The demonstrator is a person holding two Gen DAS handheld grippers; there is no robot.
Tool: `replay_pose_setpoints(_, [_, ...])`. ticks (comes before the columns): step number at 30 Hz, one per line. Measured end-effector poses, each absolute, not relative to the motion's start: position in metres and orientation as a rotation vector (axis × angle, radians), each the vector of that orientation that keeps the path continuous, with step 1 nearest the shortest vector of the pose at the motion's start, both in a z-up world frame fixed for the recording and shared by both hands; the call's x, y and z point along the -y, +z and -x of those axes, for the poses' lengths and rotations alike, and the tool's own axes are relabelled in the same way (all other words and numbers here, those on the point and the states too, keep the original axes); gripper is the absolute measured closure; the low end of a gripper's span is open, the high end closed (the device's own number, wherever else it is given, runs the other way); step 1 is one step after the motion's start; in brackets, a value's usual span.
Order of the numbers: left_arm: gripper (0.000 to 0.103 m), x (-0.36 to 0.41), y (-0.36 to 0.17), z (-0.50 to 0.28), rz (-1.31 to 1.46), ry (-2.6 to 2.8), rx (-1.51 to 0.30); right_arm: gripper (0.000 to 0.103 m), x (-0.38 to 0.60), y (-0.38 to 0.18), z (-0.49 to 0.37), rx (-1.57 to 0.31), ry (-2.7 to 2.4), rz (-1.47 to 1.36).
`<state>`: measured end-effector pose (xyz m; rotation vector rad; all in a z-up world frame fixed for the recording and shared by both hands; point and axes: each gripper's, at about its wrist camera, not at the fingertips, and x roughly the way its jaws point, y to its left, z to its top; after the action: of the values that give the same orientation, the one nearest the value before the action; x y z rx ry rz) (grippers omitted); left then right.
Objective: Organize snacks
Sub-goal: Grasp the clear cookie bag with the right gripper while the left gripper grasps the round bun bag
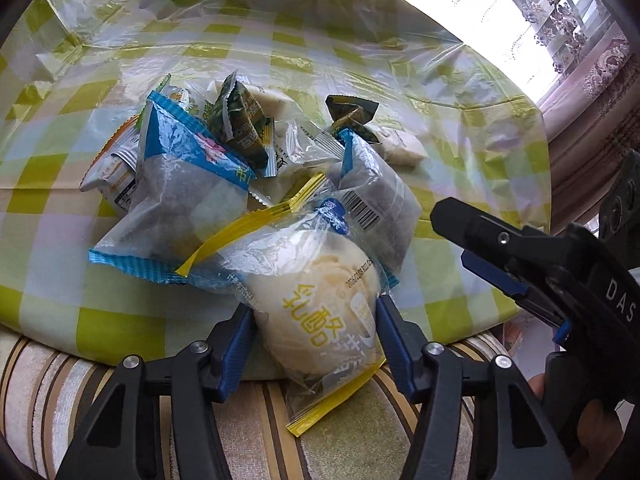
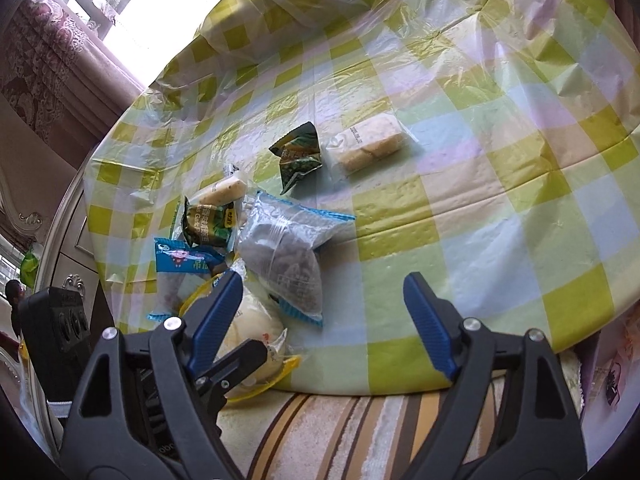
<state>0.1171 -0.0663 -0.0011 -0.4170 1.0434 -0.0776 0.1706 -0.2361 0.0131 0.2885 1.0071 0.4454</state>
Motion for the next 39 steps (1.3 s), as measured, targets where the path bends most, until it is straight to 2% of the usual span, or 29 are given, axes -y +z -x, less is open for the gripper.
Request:
replay_pose_setpoints(9, [0.053,0.055,0.001,-0.103,0.493,-0.12,-1.027,0.017,0.204,0.009,-0.182,-1.018,0.454,-0.224])
replay_pose_setpoints(22, [0.054,0.036,0.009,-0.08,0.539,-0.087,-0.975,0.017,0.172,0.0,-0.198,-1.031,0.417,-0.131])
replay_pose_setpoints(24, [0.054,0.035,0.011,-0.077,0.538,-0.08,-0.968,0.022,0.171,-0.004,-0.2,-1.044,0.419,-0.134])
replay_pose_setpoints(26, [0.054,0.033,0.012,-0.074,0.542,-0.076,-0.964,0.043,0.173,-0.006,-0.201,-1.056,0.42,-0.146])
replay_pose_setpoints(32, [0.054,0.032,0.016,-0.067,0.538,-0.06,-0.948,0.048,0.177,-0.004,-0.194,-1.05,0.427,-0.141])
replay_pose_setpoints(39, [0.054,0.034,0.023,-0.06,0.522,-0.059,-0.921,0.049,0.196,0.006,-0.178,-1.02,0.425,-0.153])
